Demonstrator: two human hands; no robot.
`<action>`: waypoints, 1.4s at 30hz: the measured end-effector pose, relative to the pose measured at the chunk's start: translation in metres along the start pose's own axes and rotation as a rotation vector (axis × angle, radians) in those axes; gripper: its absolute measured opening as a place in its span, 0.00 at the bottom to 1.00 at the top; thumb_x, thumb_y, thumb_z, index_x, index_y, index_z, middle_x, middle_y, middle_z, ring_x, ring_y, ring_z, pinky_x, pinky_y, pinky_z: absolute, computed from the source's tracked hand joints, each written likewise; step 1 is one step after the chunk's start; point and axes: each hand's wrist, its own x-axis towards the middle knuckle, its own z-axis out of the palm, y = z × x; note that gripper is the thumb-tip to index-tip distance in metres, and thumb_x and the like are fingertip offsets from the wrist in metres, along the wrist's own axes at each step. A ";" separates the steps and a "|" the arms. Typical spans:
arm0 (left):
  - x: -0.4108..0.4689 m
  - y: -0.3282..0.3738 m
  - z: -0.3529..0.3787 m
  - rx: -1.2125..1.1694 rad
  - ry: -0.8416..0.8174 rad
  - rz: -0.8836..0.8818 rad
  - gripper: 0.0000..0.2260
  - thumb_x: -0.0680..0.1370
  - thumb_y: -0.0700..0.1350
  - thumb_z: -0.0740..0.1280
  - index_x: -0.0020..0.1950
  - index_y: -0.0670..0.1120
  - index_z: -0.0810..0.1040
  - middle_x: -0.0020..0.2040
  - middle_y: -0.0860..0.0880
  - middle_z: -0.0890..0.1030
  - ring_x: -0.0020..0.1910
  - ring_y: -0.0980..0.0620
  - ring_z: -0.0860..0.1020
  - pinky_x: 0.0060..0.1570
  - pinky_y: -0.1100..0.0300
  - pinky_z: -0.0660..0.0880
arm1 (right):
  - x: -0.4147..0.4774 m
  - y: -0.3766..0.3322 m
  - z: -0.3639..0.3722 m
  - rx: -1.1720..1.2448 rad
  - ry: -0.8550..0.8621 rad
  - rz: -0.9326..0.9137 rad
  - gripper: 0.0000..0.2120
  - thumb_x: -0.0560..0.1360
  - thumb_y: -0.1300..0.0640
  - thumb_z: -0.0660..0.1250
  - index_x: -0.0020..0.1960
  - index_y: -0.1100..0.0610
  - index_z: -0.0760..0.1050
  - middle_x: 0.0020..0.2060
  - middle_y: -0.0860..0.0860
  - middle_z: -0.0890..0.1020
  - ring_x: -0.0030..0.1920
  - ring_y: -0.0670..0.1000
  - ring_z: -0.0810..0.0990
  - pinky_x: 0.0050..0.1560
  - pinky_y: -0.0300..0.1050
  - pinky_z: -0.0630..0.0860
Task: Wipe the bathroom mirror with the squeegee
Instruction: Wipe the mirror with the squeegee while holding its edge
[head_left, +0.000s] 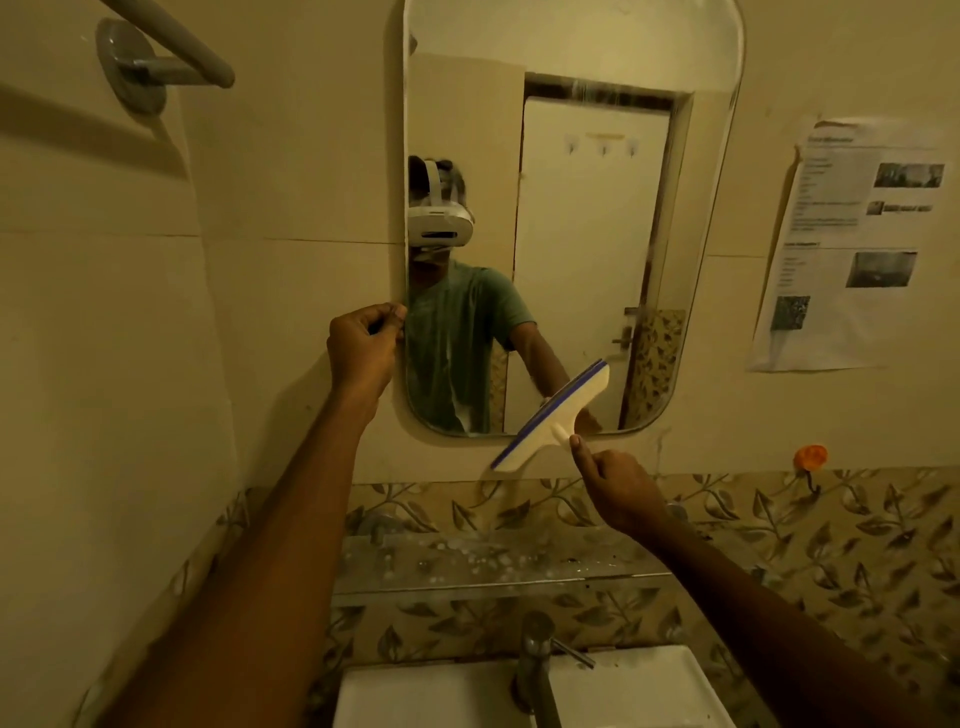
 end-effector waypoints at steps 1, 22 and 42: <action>0.000 0.000 0.000 -0.001 -0.001 -0.001 0.09 0.78 0.44 0.68 0.55 0.43 0.81 0.47 0.48 0.83 0.48 0.52 0.81 0.53 0.57 0.79 | 0.001 0.003 -0.002 -0.035 -0.016 -0.003 0.31 0.80 0.36 0.48 0.28 0.56 0.67 0.23 0.51 0.70 0.25 0.49 0.68 0.31 0.45 0.66; 0.067 0.108 0.005 -0.113 -0.087 0.105 0.03 0.76 0.39 0.69 0.49 0.43 0.81 0.43 0.48 0.82 0.42 0.54 0.81 0.42 0.66 0.79 | 0.039 -0.146 -0.095 0.795 0.208 -0.228 0.16 0.85 0.52 0.52 0.49 0.56 0.76 0.30 0.47 0.76 0.23 0.40 0.75 0.24 0.30 0.70; 0.088 0.106 0.008 -0.142 -0.174 0.169 0.08 0.79 0.40 0.64 0.55 0.41 0.80 0.53 0.42 0.82 0.52 0.47 0.81 0.49 0.60 0.79 | 0.172 -0.309 -0.182 0.842 0.506 -0.212 0.26 0.83 0.41 0.48 0.40 0.57 0.72 0.32 0.56 0.77 0.27 0.50 0.74 0.36 0.47 0.73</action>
